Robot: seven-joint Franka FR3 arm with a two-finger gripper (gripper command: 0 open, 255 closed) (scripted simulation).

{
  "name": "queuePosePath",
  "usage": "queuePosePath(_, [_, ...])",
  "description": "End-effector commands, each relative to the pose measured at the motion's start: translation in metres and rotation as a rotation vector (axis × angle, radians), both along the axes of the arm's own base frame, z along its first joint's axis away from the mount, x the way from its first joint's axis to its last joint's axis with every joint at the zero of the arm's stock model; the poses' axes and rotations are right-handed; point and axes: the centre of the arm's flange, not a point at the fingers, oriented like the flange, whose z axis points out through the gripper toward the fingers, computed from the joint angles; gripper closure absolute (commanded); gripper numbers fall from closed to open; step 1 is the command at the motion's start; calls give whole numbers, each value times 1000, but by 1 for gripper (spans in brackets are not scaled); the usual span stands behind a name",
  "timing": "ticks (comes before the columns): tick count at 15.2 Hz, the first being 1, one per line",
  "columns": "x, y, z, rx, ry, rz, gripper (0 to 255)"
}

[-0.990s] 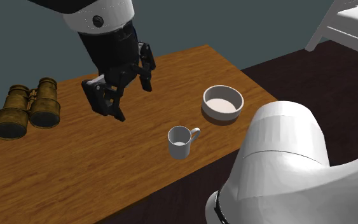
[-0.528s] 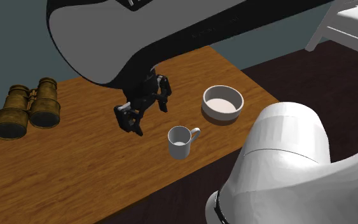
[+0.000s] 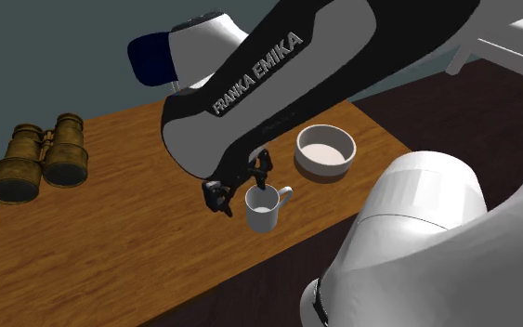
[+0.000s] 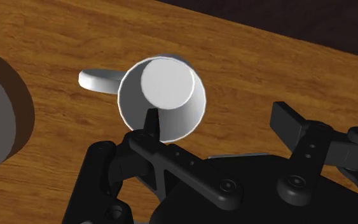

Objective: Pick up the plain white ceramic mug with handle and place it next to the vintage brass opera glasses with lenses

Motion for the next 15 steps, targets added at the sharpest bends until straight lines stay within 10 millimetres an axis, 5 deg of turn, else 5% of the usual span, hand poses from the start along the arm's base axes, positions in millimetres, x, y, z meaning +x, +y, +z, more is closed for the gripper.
queuePosePath(1, [-6,-4,-19,3,7,-32,0])
queuePosePath(9, [-12,-1,-58,3,7,-32,0])
queuePosePath(15, [-12,-1,-58,3,7,-32,0])
